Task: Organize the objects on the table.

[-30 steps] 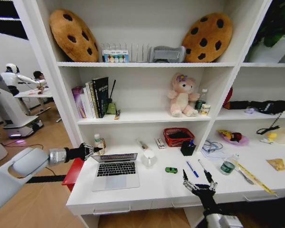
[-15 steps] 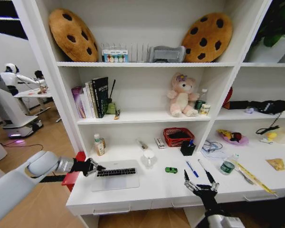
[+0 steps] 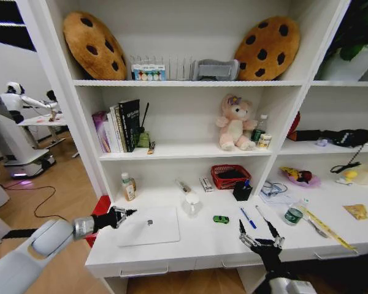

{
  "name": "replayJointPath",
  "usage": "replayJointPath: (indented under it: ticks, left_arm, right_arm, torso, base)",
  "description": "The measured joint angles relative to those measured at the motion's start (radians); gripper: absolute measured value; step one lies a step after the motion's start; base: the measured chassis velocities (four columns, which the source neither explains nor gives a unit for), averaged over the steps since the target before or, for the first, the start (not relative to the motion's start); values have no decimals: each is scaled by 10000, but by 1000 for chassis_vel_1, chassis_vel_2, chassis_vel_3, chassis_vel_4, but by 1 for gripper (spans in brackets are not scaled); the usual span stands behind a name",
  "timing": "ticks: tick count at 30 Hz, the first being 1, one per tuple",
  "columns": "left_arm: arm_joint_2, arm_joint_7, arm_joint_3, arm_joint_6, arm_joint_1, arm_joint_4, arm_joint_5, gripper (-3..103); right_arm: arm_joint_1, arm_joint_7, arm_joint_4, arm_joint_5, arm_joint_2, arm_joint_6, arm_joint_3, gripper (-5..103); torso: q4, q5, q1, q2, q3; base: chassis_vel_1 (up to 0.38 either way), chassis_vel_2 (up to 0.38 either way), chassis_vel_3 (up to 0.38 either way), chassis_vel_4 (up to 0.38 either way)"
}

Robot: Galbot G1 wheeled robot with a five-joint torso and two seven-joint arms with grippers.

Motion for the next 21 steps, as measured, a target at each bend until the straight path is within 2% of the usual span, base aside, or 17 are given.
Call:
replayJointPath:
  ticks: [1, 2, 3, 4, 5, 6, 7, 9, 11, 12, 15, 16, 18, 21]
  left_arm:
    - [0, 0, 0, 0, 0, 0, 0, 7]
    - [-559, -1667, -174, 1137, 315, -520, -884, 18]
    - [-1101, -3028, -271, 1930, 489, -990, -1708, 24]
    - [-1101, -3028, -271, 1930, 489, -990, -1708, 24]
    - [-1595, -4037, -421, 2464, 585, -1403, -2320, 29]
    - [-2076, -4697, -650, 2850, 690, -1782, -2755, 29]
    - [-2076, -4697, -650, 2850, 690, -1782, -2755, 29]
    - [-2925, -5482, -1193, 3244, 934, -2372, -3163, 40]
    - [-3492, -5657, -1829, 3316, 1310, -2776, -3178, 51]
    - [-3492, -5657, -1829, 3316, 1310, -2776, -3178, 51]
    - [-4056, -5419, -2693, 3170, 2016, -3346, -3087, 67]
    - [-4056, -5419, -2693, 3170, 2016, -3346, -3087, 67]
    - [-4176, -5172, -2966, 3055, 2437, -3858, -2924, 78]
    - [-4198, -4920, -2991, 2957, 2716, -4257, -2661, 83]
  right_arm:
    - [0, 0, 0, 0, 0, 0, 0, 100]
    - [29, 268, 35, 100, -103, -139, 23, 100]
    - [71, 538, 38, 200, -203, -231, 98, 100]
    - [71, 538, 38, 200, -203, -231, 98, 100]
    - [118, 788, 33, 264, -321, -300, 178, 100]
    - [159, 975, 12, 295, -429, -347, 250, 100]
    - [159, 975, 12, 295, -429, -347, 250, 100]
    - [197, 1147, 8, 420, -610, -412, 329, 100]
    - [213, 1170, 61, 606, -751, -455, 339, 100]
    - [213, 1170, 61, 606, -751, -455, 339, 100]
    - [257, 996, 90, 700, -932, -471, 255, 100]
    - [257, 996, 90, 700, -932, -471, 255, 100]
    - [272, 812, 90, 679, -1052, -491, 166, 100]
    - [310, 721, 70, 633, -1084, -492, 115, 100]
  torso:
    - [0, 0, 0, 0, 0]
    - [-3, 2, 0, 0, 0]
    - [-3, 1, 0, 0, 0]
    - [-3, 1, 0, 0, 0]
    - [-5, 1, 0, 0, 0]
    - [-6, 4, 0, 0, 0]
    - [-6, 4, 0, 0, 0]
    - [-5, 1, 0, 0, 0]
    - [-6, 3, 0, 0, 0]
    - [-6, 3, 0, 0, 0]
    - [0, 1, 0, 0, -1]
    - [0, 1, 0, 0, -1]
    - [-2, 1, 0, 0, -1]
    - [-4, 3, -1, 0, 0]
  base:
    - [0, 0, 0, 0]
    - [0, 0, 0, 0]
    - [0, 0, 0, 0]
    - [0, 0, 0, 0]
    - [0, 0, 0, 0]
    - [0, 0, 0, 0]
    - [0, 0, 0, 0]
    - [0, 0, 0, 0]
    - [0, 0, 0, 0]
    - [0, 0, 0, 0]
    - [0, 0, 0, 0]
    - [0, 0, 0, 0]
    - [0, 0, 0, 0]
    - [0, 0, 0, 0]
